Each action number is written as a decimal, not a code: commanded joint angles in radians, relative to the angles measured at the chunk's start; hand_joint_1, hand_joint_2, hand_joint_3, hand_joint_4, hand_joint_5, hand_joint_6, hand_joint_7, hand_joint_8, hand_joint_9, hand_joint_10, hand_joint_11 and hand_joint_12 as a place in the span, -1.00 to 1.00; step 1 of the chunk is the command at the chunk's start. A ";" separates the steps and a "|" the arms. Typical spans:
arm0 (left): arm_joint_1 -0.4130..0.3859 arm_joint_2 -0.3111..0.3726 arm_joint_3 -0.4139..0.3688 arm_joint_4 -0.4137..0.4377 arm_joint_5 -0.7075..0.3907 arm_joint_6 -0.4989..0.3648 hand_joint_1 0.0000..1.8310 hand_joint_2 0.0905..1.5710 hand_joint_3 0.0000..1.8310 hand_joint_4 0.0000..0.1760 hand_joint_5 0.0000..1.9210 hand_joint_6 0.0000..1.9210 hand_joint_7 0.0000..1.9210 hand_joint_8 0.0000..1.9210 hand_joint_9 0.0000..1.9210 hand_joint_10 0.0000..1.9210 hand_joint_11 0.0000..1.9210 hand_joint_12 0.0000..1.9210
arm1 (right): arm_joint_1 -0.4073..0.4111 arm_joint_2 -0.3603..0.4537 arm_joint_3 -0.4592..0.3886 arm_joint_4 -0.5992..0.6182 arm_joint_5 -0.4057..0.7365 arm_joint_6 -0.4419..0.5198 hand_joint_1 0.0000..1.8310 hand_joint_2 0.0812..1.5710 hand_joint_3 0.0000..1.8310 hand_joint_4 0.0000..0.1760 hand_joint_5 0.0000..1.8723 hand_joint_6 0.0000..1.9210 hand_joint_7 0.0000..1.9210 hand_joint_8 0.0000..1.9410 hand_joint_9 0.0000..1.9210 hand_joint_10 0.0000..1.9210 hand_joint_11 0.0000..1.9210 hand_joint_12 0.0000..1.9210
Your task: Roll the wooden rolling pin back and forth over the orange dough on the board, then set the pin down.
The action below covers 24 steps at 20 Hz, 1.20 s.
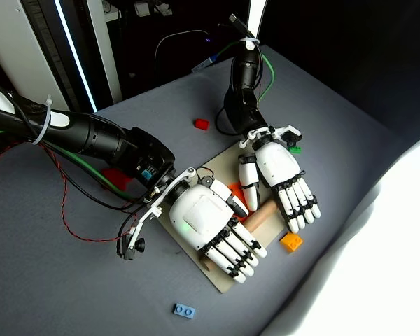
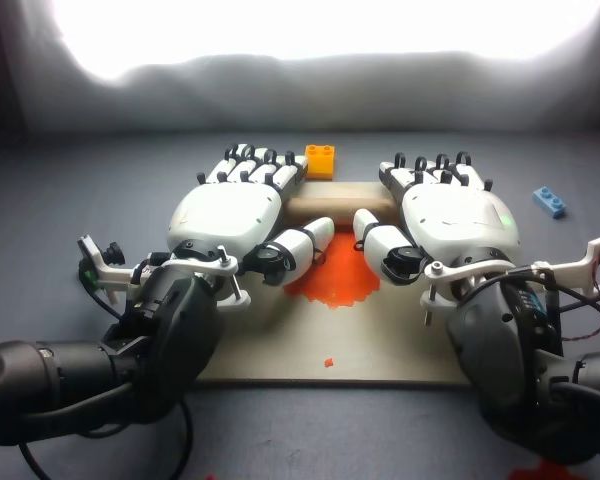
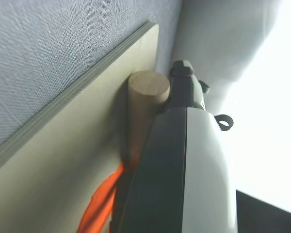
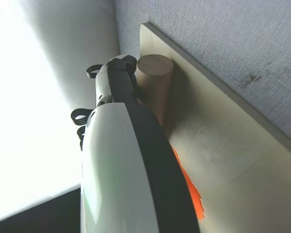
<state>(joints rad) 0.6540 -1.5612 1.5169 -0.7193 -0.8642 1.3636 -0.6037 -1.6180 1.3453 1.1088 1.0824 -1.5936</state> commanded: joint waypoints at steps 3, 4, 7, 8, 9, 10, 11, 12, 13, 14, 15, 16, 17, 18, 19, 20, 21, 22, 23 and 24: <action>0.015 0.017 -0.014 0.007 -0.081 -0.003 -1.00 0.91 -1.00 -1.00 -0.83 -0.99 -0.82 -1.00 -0.90 -1.00 -1.00 -0.98 | -0.008 0.005 -0.007 -0.047 0.070 -0.002 -1.00 1.00 -0.94 -1.00 -0.70 -1.00 -0.66 -1.00 -0.75 -0.99 -1.00 -0.51; 0.018 0.021 -0.022 0.007 -0.082 -0.003 -1.00 0.91 -1.00 -1.00 -0.82 -0.99 -0.82 -1.00 -0.89 -1.00 -1.00 -0.98 | -0.008 0.005 -0.008 -0.047 0.074 -0.003 -1.00 1.00 -0.93 -1.00 -0.70 -1.00 -0.67 -1.00 -0.76 -1.00 -1.00 -0.54; 0.022 0.027 -0.035 0.007 -0.086 -0.004 -1.00 0.91 -1.00 -1.00 -0.83 -1.00 -0.81 -1.00 -0.89 -1.00 -1.00 -0.97 | -0.009 0.006 -0.012 -0.047 0.081 -0.005 -1.00 1.00 -0.96 -1.00 -0.69 -0.99 -0.67 -1.00 -0.75 -1.00 -1.00 -0.51; 0.023 0.029 -0.038 0.007 -0.087 -0.005 -1.00 0.92 -1.00 -1.00 -0.83 -1.00 -0.82 -1.00 -0.90 -1.00 -1.00 -1.00 | -0.010 0.007 -0.013 -0.047 0.082 -0.006 -1.00 1.00 -0.94 -1.00 -0.69 -0.99 -0.66 -1.00 -0.76 -1.00 -1.00 -0.52; 0.024 0.030 -0.040 0.007 -0.087 -0.006 -1.00 0.91 -1.00 -1.00 -0.85 -1.00 -0.83 -1.00 -0.91 -1.00 -1.00 -1.00 | -0.010 0.007 -0.014 -0.047 0.084 -0.006 -1.00 1.00 -0.93 -1.00 -0.70 -1.00 -0.66 -1.00 -0.76 -1.00 -1.00 -0.54; 0.025 0.032 -0.045 0.007 -0.089 -0.007 -1.00 0.91 -1.00 -1.00 -0.86 -1.00 -0.82 -1.00 -0.90 -0.99 -1.00 -1.00 | -0.012 0.008 -0.016 -0.047 0.089 -0.008 -1.00 1.00 -0.93 -1.00 -0.70 -1.00 -0.67 -1.00 -0.75 -1.00 -1.00 -0.56; 0.025 0.035 -0.049 0.007 -0.091 -0.007 -1.00 0.91 -1.00 -1.00 -0.85 -1.00 -0.80 -0.99 -0.87 -0.98 -0.97 -0.99 | -0.012 0.008 -0.017 -0.047 0.093 -0.008 -1.00 1.00 -0.95 -1.00 -0.69 -1.00 -0.67 -1.00 -0.75 -1.00 -1.00 -0.53; 0.026 0.038 -0.053 0.007 -0.092 -0.007 -1.00 0.91 -1.00 -1.00 -0.85 -1.00 -0.80 -0.99 -0.87 -0.98 -0.98 -0.99 | -0.012 0.008 -0.019 -0.047 0.100 -0.008 -1.00 1.00 -0.96 -1.00 -0.69 -1.00 -0.67 -1.00 -0.74 -1.00 -1.00 -0.49; 0.028 0.041 -0.058 0.008 -0.093 -0.007 -1.00 0.91 -1.00 -1.00 -0.85 -0.99 -0.80 -0.99 -0.87 -0.98 -0.98 -0.99 | -0.013 0.008 -0.021 -0.048 0.107 -0.008 -1.00 1.00 -0.96 -1.00 -0.70 -1.00 -0.68 -1.00 -0.75 -1.00 -1.00 -0.49; 0.030 0.044 -0.062 0.008 -0.093 -0.007 -1.00 0.91 -1.00 -1.00 -0.85 -0.99 -0.80 -0.99 -0.87 -0.98 -0.98 -0.99 | -0.014 0.008 -0.024 -0.048 0.110 -0.009 -1.00 0.99 -0.96 -1.00 -0.70 -1.00 -0.68 -1.00 -0.76 -1.00 -1.00 -0.48; 0.031 0.047 -0.066 0.008 -0.094 -0.007 -1.00 0.92 -1.00 -1.00 -0.84 -0.99 -0.79 -0.99 -0.86 -0.98 -0.98 -0.99 | -0.015 0.008 -0.026 -0.048 0.112 -0.009 -1.00 1.00 -0.97 -1.00 -0.71 -1.00 -0.69 -1.00 -0.77 -1.00 -1.00 -0.52; 0.032 0.050 -0.071 0.008 -0.095 -0.007 -1.00 0.92 -1.00 -1.00 -0.84 -0.99 -0.78 -0.99 -0.86 -0.98 -0.98 -0.99 | -0.016 0.008 -0.028 -0.048 0.114 -0.010 -1.00 1.00 -0.96 -1.00 -0.72 -1.00 -0.70 -1.00 -0.77 -1.00 -1.00 -0.55; 0.033 0.053 -0.075 0.008 -0.097 -0.007 -1.00 0.92 -1.00 -1.00 -0.84 -0.99 -0.79 -0.99 -0.87 -0.99 -0.98 -0.98 | -0.017 0.008 -0.029 -0.048 0.116 -0.011 -1.00 1.00 -0.96 -1.00 -0.72 -1.00 -0.69 -1.00 -0.77 -1.00 -1.00 -0.56; 0.034 0.055 -0.079 0.008 -0.097 -0.006 -1.00 0.91 -1.00 -1.00 -0.84 -0.99 -0.78 -0.99 -0.86 -0.99 -0.97 -0.98 | -0.017 0.009 -0.031 -0.049 0.118 -0.012 -1.00 1.00 -0.97 -1.00 -0.71 -0.99 -0.68 -0.99 -0.77 -1.00 -1.00 -0.56; 0.036 0.058 -0.085 0.008 -0.097 -0.005 -1.00 0.92 -1.00 -1.00 -0.84 -0.99 -0.79 -0.99 -0.87 -0.99 -0.97 -0.98 | -0.018 0.009 -0.033 -0.049 0.123 -0.013 -1.00 1.00 -0.97 -1.00 -0.71 -1.00 -0.72 -0.99 -0.81 -1.00 -1.00 -0.67; 0.036 0.060 -0.089 0.008 -0.097 -0.004 -1.00 0.92 -1.00 -1.00 -0.84 -0.99 -0.80 -1.00 -0.87 -0.99 -0.96 -0.97 | -0.019 0.009 -0.033 -0.049 0.125 -0.014 -1.00 1.00 -0.95 -1.00 -0.70 -0.99 -0.71 -0.99 -0.80 -0.99 -1.00 -0.61; 0.036 0.061 -0.092 0.008 -0.097 -0.002 -1.00 0.92 -1.00 -1.00 -0.85 -1.00 -0.80 -1.00 -0.87 -0.99 -0.98 -0.98 | -0.019 0.010 -0.034 -0.049 0.125 -0.014 -1.00 1.00 -0.93 -1.00 -0.69 -0.99 -0.67 -0.98 -0.77 -0.98 -1.00 -0.60; 0.037 0.064 -0.097 0.008 -0.097 -0.001 -1.00 0.92 -1.00 -1.00 -0.84 -1.00 -0.80 -1.00 -0.87 -0.99 -0.98 -0.98 | -0.021 0.010 -0.036 -0.049 0.127 -0.015 -1.00 1.00 -0.92 -1.00 -0.69 -0.99 -0.66 -0.99 -0.76 -0.98 -1.00 -0.56; 0.037 0.065 -0.101 0.008 -0.097 0.001 -1.00 0.92 -1.00 -1.00 -0.84 -0.99 -0.79 -1.00 -0.86 -0.99 -0.97 -0.97 | -0.022 0.011 -0.037 -0.049 0.129 -0.016 -1.00 1.00 -0.92 -1.00 -0.70 -1.00 -0.66 -0.99 -0.75 -0.98 -1.00 -0.53; 0.038 0.069 -0.108 0.008 -0.097 0.003 -1.00 0.92 -1.00 -1.00 -0.84 -1.00 -0.80 -1.00 -0.87 -0.99 -0.98 -0.97 | -0.023 0.012 -0.040 -0.049 0.133 -0.017 -1.00 1.00 -0.93 -1.00 -0.70 -1.00 -0.67 -1.00 -0.75 -0.99 -1.00 -0.51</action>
<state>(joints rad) 0.6827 -1.4979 1.4063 -0.7223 -0.8955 1.3666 -0.6186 -1.6146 1.3052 1.0988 1.1389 -1.6085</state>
